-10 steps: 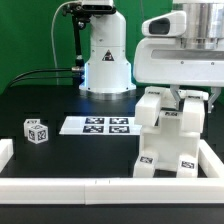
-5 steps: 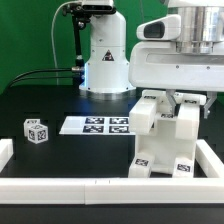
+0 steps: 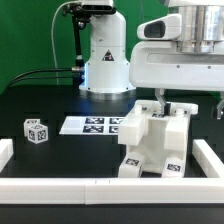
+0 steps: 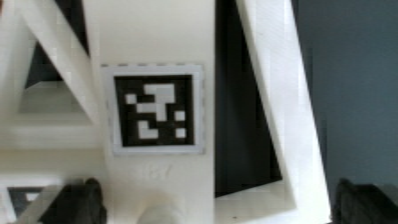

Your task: Assemble chair

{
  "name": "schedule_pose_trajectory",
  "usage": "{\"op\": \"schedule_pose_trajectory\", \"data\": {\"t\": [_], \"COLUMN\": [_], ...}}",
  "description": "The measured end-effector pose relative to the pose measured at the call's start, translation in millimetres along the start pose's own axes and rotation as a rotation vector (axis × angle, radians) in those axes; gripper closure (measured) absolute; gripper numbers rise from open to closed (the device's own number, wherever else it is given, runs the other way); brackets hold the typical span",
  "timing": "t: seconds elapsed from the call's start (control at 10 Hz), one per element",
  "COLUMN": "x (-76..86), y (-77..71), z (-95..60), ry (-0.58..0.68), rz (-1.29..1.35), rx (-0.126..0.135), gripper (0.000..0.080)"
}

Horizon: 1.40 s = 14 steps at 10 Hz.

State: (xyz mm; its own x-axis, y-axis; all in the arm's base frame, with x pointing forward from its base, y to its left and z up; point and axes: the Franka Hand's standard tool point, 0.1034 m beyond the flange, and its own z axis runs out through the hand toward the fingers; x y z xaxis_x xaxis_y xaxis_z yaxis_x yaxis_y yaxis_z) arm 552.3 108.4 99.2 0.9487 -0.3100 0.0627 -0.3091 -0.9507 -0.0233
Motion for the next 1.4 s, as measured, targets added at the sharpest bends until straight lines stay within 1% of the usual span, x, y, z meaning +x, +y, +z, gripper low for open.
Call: {"op": "schedule_pose_trajectory", "data": {"t": [0.3,0.4,0.5,0.6,0.7,0.8,1.1,1.2,1.3,1.4], "x": [0.5,2.0,3.2,8.1,14.5,19.5,18.7,19.2,22.0,27.8], "y": [1.1,0.7,3.9,11.7,22.1,28.6,28.4,31.1,44.6,65.4], "z": [-0.9,-6.1,-18.6,-36.4,-48.6,-55.9,-52.9,-52.4,-51.3,-51.0], "ry": [-0.002,0.000,-0.015,-0.020,-0.017,-0.007,-0.009,-0.012,-0.027,-0.037], "rz": [0.002,0.004,-0.005,-0.019,-0.028,-0.017,-0.016,-0.031,-0.068,-0.144], "rx": [0.000,0.006,0.014,0.030,0.041,0.046,0.042,0.043,0.048,0.056], "gripper": [0.0151,0.0151,0.0151,0.0151,0.0151,0.0151,0.0151,0.0151,0.0151,0.0151]}}
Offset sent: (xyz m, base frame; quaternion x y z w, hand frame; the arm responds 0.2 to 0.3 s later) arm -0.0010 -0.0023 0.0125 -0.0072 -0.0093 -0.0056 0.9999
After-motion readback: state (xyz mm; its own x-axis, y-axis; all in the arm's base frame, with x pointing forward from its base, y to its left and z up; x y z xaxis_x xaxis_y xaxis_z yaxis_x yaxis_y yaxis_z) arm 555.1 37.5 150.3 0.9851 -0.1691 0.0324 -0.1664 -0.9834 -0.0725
